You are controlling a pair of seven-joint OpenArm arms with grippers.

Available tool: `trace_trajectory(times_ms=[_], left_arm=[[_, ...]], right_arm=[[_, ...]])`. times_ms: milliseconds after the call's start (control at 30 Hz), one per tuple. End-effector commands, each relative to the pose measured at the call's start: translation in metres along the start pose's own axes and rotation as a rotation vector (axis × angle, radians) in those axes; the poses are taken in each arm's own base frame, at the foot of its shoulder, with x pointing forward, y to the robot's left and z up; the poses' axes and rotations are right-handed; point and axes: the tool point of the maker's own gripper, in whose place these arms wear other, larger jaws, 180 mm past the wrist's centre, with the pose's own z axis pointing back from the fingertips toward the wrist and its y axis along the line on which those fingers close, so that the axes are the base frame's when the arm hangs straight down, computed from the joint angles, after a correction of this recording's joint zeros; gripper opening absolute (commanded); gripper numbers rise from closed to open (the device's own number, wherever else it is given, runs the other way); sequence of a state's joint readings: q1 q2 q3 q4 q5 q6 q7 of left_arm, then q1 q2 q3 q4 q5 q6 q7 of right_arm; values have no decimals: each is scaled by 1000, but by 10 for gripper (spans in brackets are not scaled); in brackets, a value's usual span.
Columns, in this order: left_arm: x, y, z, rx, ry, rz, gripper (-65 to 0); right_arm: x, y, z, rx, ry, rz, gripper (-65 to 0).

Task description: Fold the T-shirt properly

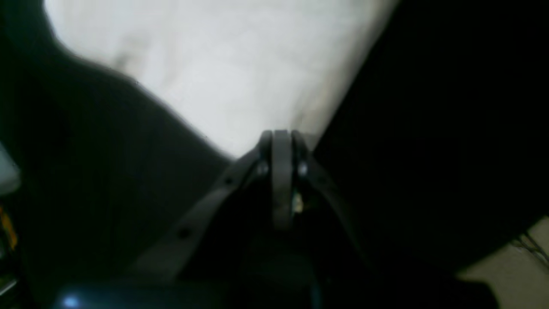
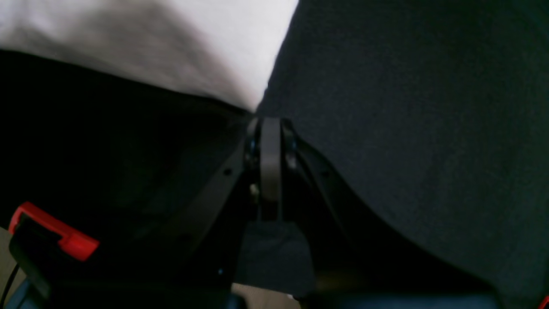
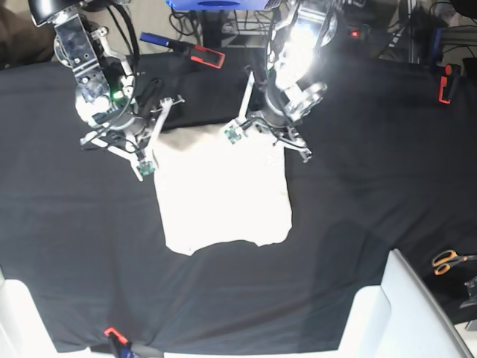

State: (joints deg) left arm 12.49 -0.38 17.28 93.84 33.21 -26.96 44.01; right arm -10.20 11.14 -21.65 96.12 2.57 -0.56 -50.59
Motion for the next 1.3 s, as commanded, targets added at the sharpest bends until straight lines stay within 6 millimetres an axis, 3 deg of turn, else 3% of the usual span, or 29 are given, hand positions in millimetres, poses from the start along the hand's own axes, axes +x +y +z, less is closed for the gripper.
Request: trace_trajectory(times_ms=[0, 233, 467, 633, 733, 833, 967, 1067, 1133, 1267], left_arm=[[1, 0, -1, 4, -3, 6, -650], [-26, -15, -6, -33, 59, -12, -650], [-11, -6, 37, 41, -35, 0, -650], [-29, -28, 46, 15, -4, 27, -650], [-43, -31, 57, 27, 11, 48, -650], [-43, -36, 71, 38, -9, 83, -650], [-33, -51, 80, 39, -116, 134, -650], [-24, -59, 86, 42, -200, 186, -650], [-22, -56, 90, 46, -258, 267, -650], [-41, -39, 94, 31, -332, 477, -650]], right_arm=[[8, -3, 3, -10, -30, 5, -636], [2, -2, 3, -7, -21, 3, -636], [11, -1, 4, -5, -71, 9, -636], [11, -6, 4, -18, -71, -3, -638], [11, -26, 6, -59, -81, -44, -638], [13, -45, 20, -100, -122, -20, -638], [22, -48, 45, -109, -237, 20, -638], [15, -48, 50, -107, -272, 47, -638], [9, -44, 51, -97, -296, 54, -638], [-6, -48, 57, -156, -331, 108, -638]])
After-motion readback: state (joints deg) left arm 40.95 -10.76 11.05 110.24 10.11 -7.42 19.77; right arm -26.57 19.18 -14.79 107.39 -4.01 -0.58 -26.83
